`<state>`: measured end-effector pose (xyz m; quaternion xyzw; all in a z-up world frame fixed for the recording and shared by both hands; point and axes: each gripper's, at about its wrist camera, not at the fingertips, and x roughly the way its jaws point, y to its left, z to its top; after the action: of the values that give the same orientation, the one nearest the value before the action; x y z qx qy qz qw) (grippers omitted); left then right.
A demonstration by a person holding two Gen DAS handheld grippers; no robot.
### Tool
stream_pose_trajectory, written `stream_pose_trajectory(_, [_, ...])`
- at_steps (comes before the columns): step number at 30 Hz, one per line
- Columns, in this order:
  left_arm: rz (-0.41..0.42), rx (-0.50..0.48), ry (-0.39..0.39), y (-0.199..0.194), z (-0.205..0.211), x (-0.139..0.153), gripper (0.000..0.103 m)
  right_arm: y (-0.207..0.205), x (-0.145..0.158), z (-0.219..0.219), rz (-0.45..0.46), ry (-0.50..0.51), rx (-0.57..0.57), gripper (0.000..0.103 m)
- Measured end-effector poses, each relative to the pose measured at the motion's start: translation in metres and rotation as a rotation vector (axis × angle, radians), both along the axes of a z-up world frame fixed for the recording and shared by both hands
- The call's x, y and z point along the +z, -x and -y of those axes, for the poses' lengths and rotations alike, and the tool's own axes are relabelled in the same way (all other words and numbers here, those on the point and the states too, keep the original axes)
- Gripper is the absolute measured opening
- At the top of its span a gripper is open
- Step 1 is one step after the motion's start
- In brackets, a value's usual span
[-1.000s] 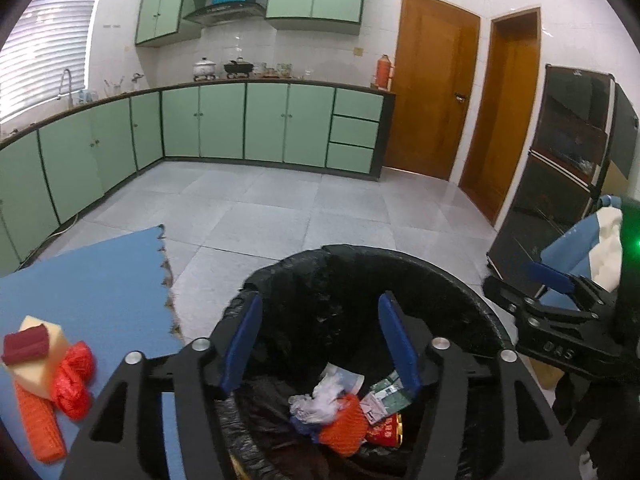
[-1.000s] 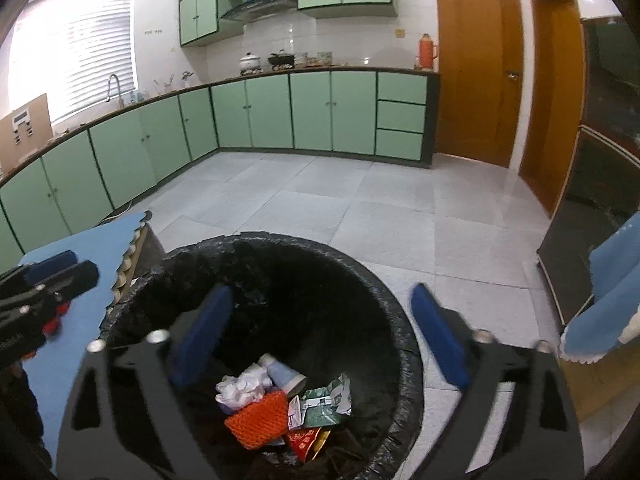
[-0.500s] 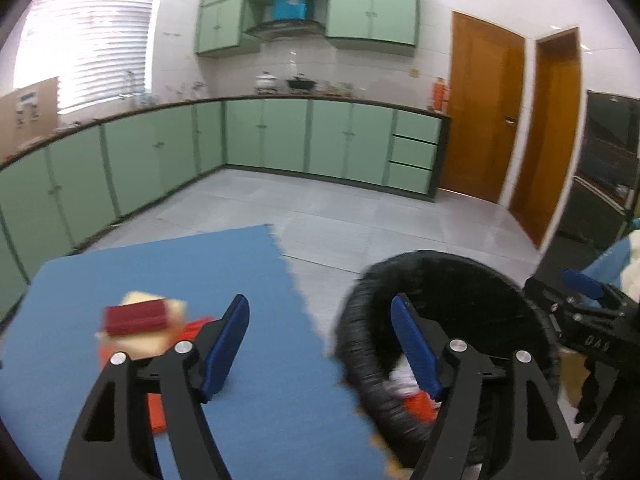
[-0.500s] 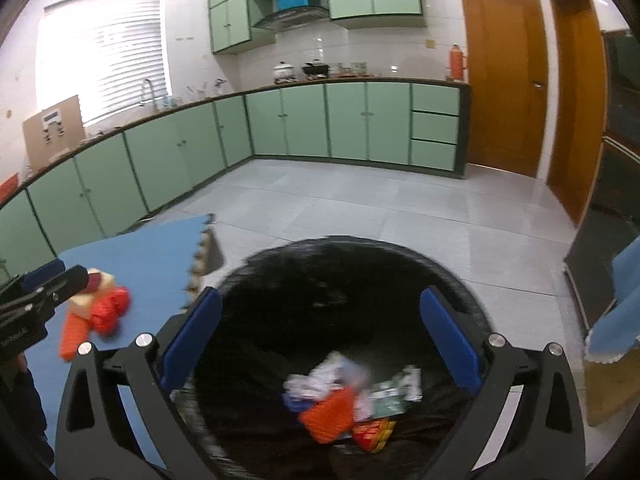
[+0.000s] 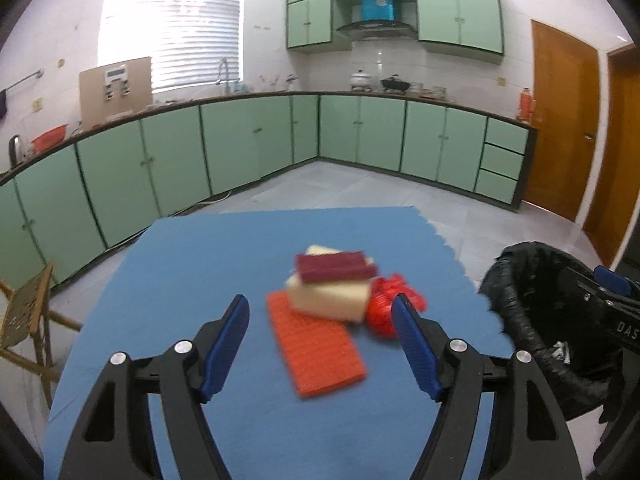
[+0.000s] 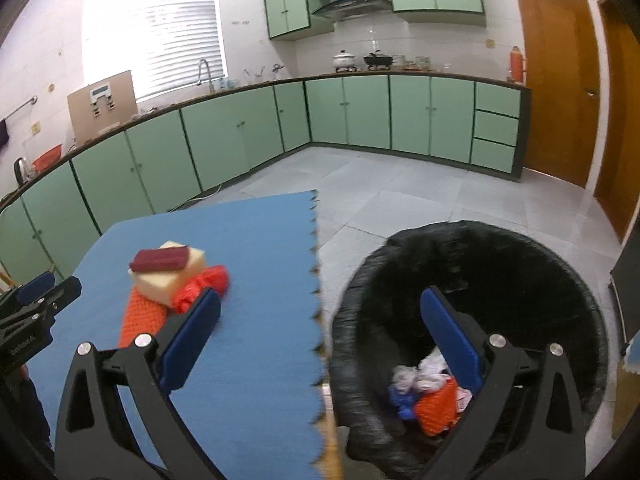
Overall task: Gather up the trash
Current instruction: 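Move both grippers back over the remaining trash on the mat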
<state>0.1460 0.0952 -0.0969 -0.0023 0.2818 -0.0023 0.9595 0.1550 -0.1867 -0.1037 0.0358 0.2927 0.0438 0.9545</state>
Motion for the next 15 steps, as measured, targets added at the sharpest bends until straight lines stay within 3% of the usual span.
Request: stream_pose_trajectory(15, [-0.112, 0.033, 0.019, -0.014, -0.014, -0.049, 0.072, -0.029, -0.032, -0.047, -0.036, 0.046, 0.069, 0.097])
